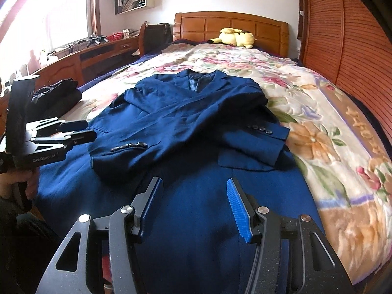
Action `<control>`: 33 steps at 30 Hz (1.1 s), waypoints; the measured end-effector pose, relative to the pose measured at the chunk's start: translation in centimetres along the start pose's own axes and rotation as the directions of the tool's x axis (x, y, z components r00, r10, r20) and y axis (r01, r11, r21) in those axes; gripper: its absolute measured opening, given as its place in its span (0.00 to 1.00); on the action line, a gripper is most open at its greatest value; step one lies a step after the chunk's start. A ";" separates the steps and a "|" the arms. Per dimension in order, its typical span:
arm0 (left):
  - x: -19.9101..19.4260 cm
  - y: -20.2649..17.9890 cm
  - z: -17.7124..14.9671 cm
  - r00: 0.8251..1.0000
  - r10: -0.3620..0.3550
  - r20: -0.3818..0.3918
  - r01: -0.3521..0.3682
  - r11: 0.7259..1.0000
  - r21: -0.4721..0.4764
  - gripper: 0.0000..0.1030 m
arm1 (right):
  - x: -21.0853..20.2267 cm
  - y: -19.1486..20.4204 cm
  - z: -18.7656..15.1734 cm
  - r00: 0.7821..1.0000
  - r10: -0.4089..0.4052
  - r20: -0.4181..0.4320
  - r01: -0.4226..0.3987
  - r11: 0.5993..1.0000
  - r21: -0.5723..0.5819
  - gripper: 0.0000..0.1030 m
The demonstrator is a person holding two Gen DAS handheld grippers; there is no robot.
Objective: Fold large clothes
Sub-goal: 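Grasp the jacket side edge with the left gripper and fold it inward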
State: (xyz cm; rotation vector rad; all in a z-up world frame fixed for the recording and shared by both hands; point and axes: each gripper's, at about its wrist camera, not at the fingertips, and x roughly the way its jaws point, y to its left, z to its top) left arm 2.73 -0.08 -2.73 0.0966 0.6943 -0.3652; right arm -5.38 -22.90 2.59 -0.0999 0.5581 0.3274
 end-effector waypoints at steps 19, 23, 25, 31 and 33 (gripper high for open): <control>3.4 -0.9 -0.7 0.991 -0.001 -0.137 0.002 1.000 0.003 0.08 | -4.3 -2.9 -1.3 0.998 -0.070 0.005 0.070 0.997 0.027 0.56; 1.6 -0.7 0.0 0.997 0.008 -0.074 -0.008 1.000 -0.002 0.05 | -3.9 -3.1 -2.2 0.997 -0.074 -0.015 0.075 0.996 0.046 0.56; 0.0 0.1 0.7 1.000 0.014 -0.020 -0.014 1.000 -0.024 0.05 | -3.6 -2.9 -2.3 0.997 -0.073 -0.022 0.074 0.996 0.042 0.56; -2.9 4.0 2.2 0.993 0.098 0.060 -0.092 0.991 -0.093 0.05 | -3.5 -2.4 -2.1 0.997 -0.073 -0.027 0.074 0.996 0.040 0.56; -2.8 4.7 2.4 0.990 0.129 0.055 -0.123 0.988 -0.097 0.05 | -3.5 -2.1 -2.1 0.997 -0.071 -0.025 0.071 0.997 0.027 0.56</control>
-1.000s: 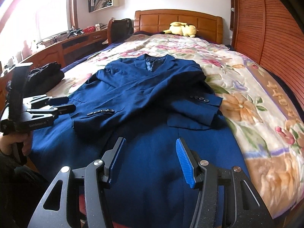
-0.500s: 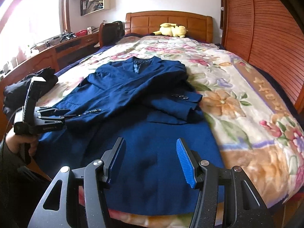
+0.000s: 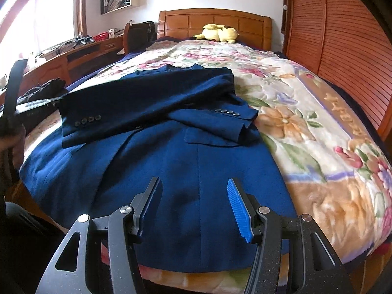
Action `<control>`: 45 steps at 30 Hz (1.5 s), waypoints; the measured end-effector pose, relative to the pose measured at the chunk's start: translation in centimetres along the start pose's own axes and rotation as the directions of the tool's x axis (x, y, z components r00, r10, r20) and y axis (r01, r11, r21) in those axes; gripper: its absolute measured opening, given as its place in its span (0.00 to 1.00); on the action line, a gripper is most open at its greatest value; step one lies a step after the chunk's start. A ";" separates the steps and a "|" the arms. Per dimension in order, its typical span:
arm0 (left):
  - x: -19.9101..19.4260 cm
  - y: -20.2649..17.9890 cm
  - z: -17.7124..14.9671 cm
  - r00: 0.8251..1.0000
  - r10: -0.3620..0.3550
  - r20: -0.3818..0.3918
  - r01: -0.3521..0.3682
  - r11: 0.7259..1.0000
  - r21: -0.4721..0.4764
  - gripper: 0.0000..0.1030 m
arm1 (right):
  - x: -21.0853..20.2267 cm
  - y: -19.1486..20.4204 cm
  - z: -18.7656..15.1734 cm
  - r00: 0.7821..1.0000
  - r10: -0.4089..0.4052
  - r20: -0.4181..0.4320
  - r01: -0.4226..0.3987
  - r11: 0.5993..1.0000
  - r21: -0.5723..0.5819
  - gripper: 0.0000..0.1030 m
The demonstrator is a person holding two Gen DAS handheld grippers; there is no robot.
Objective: Fold large clothes
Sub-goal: 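Grasp the jacket side edge with the left gripper and fold it inward, then move both grippers to the jacket hem and close them on it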
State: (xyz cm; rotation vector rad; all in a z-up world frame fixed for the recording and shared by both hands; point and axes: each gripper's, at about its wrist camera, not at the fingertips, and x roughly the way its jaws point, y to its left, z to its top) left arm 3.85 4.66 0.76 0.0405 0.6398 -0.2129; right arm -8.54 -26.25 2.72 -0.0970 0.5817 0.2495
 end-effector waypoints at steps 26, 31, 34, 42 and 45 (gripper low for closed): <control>-5.2 -1.5 -1.2 0.998 0.027 0.055 -0.029 0.999 0.044 0.79 | 0.5 -0.4 -1.2 0.999 0.016 0.040 -0.016 1.000 -0.004 0.56; -5.9 -1.5 -2.5 0.999 0.016 0.046 -0.018 0.999 0.043 0.79 | 0.7 -0.9 -1.3 0.999 0.005 0.040 -0.005 1.000 0.006 0.56; -6.4 -1.4 -3.5 0.999 0.016 0.030 -0.017 0.998 0.053 0.79 | 0.7 -1.3 -1.5 0.999 -0.008 0.039 0.008 1.000 0.007 0.56; -9.0 -0.4 -4.2 1.000 0.010 0.017 -0.010 0.998 0.055 0.79 | 1.0 -3.9 -2.3 0.999 -0.044 0.027 0.043 0.999 0.026 0.60; -9.8 -0.2 -4.5 1.000 0.014 0.021 -0.015 0.997 0.080 0.79 | 1.2 -5.0 -2.6 0.998 -0.060 0.020 0.059 0.998 0.032 0.60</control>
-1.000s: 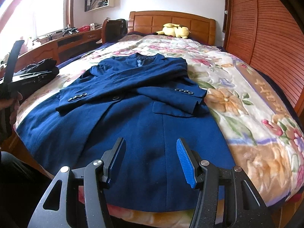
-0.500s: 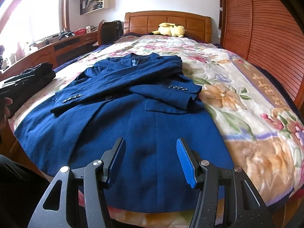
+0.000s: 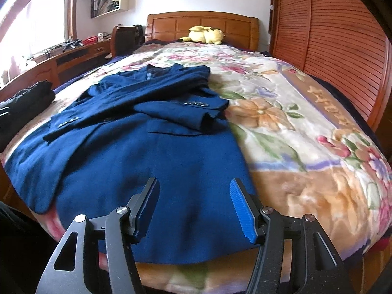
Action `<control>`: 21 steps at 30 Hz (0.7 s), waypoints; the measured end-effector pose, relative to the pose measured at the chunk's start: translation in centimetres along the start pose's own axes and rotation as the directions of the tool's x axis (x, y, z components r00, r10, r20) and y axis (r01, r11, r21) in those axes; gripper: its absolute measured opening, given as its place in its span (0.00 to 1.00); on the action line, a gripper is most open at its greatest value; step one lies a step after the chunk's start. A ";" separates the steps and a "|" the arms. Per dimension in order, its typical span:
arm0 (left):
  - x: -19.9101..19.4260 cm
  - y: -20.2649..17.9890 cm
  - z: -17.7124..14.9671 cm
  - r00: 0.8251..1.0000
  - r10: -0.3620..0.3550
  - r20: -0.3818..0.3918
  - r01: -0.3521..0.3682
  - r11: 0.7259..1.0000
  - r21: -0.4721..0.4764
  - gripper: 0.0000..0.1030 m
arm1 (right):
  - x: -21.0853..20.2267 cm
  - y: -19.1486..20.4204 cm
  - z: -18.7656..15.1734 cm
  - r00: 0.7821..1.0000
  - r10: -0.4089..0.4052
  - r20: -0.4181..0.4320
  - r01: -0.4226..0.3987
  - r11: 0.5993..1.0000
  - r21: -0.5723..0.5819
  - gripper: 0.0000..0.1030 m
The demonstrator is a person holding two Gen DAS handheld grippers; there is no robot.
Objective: Fold large clothes
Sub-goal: 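Move both grippers to the jacket hem and close them on it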
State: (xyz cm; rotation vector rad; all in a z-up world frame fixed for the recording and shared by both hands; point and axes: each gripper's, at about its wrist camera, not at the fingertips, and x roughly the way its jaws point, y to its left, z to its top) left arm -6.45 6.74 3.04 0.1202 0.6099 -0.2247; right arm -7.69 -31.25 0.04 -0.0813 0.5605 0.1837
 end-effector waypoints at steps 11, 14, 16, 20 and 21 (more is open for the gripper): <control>2.1 1.2 -2.6 0.998 0.036 -0.059 -0.034 0.999 0.036 0.79 | 1.6 -2.2 0.0 0.999 -0.019 -0.031 0.020 0.999 0.027 0.60; 3.3 1.5 -3.8 0.995 0.036 -0.090 -0.033 0.999 0.028 0.79 | 2.3 -2.3 0.0 0.998 -0.025 -0.051 0.026 0.999 0.019 0.60; 4.2 1.7 -4.7 0.993 0.040 -0.115 -0.037 0.999 0.022 0.79 | 2.9 -2.4 0.0 0.998 -0.025 -0.066 0.026 1.000 0.010 0.60; 5.0 2.3 -6.2 0.990 0.042 -0.138 -0.041 0.999 0.008 0.79 | 3.7 -2.2 0.0 0.996 -0.023 -0.084 0.023 1.000 -0.004 0.60; 5.1 2.4 -6.4 0.989 0.042 -0.142 -0.042 0.999 0.003 0.79 | 3.9 -2.2 0.0 0.996 -0.023 -0.085 0.022 1.000 -0.005 0.60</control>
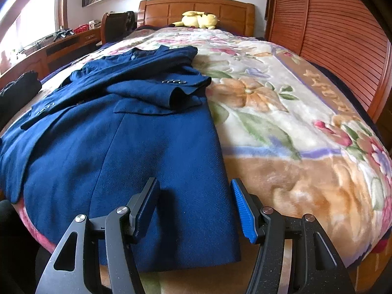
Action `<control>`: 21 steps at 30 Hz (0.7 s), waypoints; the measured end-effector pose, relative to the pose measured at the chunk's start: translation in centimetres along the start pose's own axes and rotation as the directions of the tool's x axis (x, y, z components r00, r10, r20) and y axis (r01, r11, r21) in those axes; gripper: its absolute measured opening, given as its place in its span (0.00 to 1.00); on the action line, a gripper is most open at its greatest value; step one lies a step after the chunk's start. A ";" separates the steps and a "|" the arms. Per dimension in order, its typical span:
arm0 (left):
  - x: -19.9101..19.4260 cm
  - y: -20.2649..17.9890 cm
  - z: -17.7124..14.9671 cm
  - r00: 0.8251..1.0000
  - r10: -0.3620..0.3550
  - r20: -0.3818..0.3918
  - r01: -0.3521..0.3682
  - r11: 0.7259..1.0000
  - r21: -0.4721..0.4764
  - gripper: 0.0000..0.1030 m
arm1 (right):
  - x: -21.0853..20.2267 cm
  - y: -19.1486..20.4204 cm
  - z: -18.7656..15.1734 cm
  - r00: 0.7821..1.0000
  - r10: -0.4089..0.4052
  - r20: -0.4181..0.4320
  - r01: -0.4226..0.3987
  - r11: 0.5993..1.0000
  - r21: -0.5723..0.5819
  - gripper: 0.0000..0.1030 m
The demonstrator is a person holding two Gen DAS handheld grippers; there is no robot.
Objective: Fold large clothes
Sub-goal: 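Move both grippers to the jacket hem and close them on it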
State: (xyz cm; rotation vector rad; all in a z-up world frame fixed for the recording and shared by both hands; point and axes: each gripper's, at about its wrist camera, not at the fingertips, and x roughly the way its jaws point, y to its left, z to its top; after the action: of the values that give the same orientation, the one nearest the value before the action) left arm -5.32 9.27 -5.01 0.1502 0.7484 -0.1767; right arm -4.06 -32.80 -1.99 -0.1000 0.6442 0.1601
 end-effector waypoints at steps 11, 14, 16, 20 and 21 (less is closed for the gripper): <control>-0.8 0.5 -2.1 0.998 -0.051 0.035 0.052 0.998 -0.039 0.57 | 0.4 0.2 -0.2 0.999 0.051 -0.015 -0.052 0.997 -0.057 0.45; -1.2 0.4 -2.6 0.997 -0.062 0.044 0.064 0.997 -0.049 0.47 | 0.3 0.3 -0.1 0.996 0.086 -0.024 -0.087 0.994 -0.069 0.34; -1.3 0.3 -2.8 0.996 -0.071 0.047 0.073 0.996 -0.051 0.42 | 0.2 0.1 -0.1 0.993 0.111 -0.031 -0.113 0.992 -0.057 0.27; -1.7 0.3 -2.9 0.995 -0.093 0.044 0.096 0.993 -0.065 0.23 | -0.1 0.2 -0.1 0.991 0.129 -0.033 -0.131 0.989 -0.062 0.15; -1.9 0.3 -2.8 0.995 -0.091 0.044 0.094 0.993 -0.064 0.15 | -0.1 0.3 -0.1 0.991 0.132 -0.032 -0.133 0.989 -0.061 0.13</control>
State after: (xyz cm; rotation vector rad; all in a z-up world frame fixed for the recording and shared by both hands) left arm -8.47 10.27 -5.74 0.0484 0.7198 -0.2422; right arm -4.25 -32.54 -2.00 -0.1201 0.6737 0.3077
